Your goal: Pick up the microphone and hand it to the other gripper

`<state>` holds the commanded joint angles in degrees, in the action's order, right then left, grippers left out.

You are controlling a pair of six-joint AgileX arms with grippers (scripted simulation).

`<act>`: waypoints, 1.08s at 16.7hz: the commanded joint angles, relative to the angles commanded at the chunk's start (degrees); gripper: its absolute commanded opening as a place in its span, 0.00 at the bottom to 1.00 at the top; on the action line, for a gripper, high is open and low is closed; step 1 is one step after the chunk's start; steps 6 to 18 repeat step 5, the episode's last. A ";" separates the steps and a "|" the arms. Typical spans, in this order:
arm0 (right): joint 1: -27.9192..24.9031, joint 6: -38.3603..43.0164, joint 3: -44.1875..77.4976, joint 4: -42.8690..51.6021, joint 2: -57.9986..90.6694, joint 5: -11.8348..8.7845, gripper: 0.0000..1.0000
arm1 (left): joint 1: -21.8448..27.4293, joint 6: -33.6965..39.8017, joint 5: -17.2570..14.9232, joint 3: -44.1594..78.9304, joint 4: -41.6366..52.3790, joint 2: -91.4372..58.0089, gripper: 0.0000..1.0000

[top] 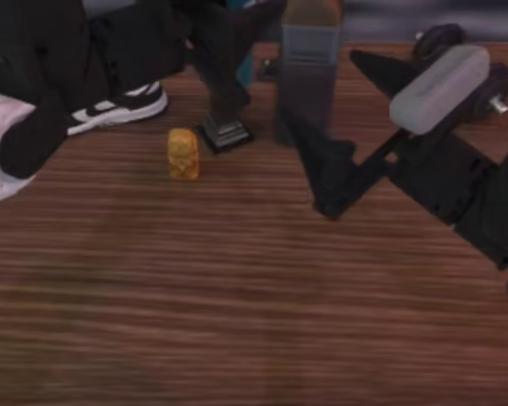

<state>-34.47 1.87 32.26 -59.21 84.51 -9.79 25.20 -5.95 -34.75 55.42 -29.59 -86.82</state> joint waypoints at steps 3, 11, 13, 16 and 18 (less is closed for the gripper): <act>0.60 0.16 -5.62 -0.48 -5.29 -1.10 1.00 | -3.45 -0.17 -2.86 -1.50 0.17 1.73 0.00; 0.69 0.18 -6.53 -0.66 -6.24 -1.36 1.00 | -4.17 -0.22 -3.43 -1.85 0.25 2.04 0.00; 0.69 0.18 -6.53 -0.66 -6.24 -1.36 1.00 | -4.17 -0.22 -3.43 -1.85 0.25 2.04 0.00; 0.69 0.18 -6.53 -0.66 -6.24 -1.36 1.00 | -4.17 -0.22 -3.43 -1.85 0.25 2.04 0.00; 0.69 0.18 -6.53 -0.66 -6.24 -1.36 1.00 | -4.17 -0.22 -3.43 -1.85 0.25 2.04 0.00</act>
